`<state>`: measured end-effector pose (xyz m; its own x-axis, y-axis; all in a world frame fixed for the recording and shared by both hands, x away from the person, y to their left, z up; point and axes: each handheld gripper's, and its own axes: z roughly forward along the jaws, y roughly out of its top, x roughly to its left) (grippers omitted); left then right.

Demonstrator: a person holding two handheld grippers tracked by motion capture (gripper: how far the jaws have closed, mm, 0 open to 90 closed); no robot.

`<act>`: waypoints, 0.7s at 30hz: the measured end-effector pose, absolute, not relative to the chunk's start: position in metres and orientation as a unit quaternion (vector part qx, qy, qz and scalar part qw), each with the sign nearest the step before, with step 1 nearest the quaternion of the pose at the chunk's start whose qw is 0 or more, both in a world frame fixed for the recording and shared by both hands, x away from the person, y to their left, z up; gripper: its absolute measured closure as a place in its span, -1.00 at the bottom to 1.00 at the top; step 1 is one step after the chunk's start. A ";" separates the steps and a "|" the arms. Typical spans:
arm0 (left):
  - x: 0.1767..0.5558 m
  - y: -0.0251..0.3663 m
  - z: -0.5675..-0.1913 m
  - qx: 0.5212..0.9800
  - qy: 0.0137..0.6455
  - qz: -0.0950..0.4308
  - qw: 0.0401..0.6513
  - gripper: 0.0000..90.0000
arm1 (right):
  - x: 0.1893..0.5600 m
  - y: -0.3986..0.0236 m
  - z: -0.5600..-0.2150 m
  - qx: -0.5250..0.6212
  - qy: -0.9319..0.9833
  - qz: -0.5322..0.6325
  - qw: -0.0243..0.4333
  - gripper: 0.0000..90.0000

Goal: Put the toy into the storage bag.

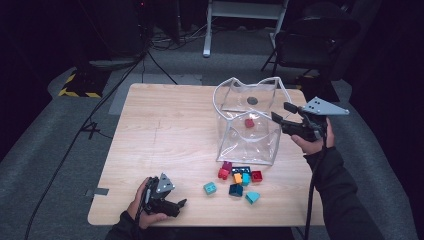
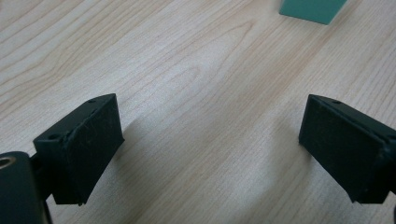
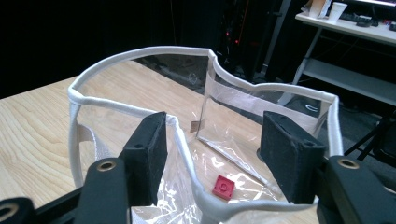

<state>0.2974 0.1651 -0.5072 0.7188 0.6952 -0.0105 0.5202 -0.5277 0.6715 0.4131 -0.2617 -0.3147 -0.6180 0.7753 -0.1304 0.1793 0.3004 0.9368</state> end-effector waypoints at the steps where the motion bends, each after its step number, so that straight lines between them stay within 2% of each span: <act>1: 0.297 0.165 -0.507 0.864 0.352 0.130 0.335 -0.86 | 0.411 -0.263 -0.314 0.319 0.748 0.498 0.301 -0.09; 14: 0.297 0.165 -0.507 0.864 0.352 0.130 0.335 -0.86 | 0.386 -0.292 -0.311 0.318 0.738 0.506 0.314 -0.27; 21: 0.297 0.165 -0.507 0.864 0.352 0.130 0.336 -0.86 | 0.373 -0.301 -0.316 0.312 0.733 0.516 0.316 -0.31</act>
